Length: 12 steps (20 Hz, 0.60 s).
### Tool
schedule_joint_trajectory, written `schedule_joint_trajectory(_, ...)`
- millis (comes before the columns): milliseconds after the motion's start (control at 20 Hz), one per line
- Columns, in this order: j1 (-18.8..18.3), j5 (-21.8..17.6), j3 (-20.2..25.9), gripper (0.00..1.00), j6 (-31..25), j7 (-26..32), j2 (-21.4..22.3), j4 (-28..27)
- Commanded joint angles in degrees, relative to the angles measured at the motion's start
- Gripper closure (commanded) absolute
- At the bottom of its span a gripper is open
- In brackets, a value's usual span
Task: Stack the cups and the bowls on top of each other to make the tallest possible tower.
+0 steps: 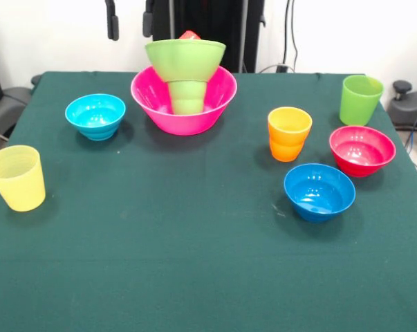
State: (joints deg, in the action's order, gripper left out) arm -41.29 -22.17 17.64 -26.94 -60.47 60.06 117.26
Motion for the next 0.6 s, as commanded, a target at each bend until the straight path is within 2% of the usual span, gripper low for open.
schedule_joint_trajectory(50,2.2,-5.3,-3.8,0.0,2.5,-9.0,-6.0,0.8)
schedule_joint_trajectory(250,2.5,-3.7,-3.8,0.0,-0.4,-8.2,-5.8,0.8)
schedule_joint_trajectory(400,3.8,-2.1,-4.0,0.0,-0.3,-9.7,-6.9,-0.1)
schedule_joint_trajectory(500,6.1,-0.7,-4.3,0.0,1.3,-12.4,-7.4,-1.4)
schedule_joint_trajectory(600,8.0,1.3,-3.9,0.0,0.0,-13.3,-6.0,-2.1)
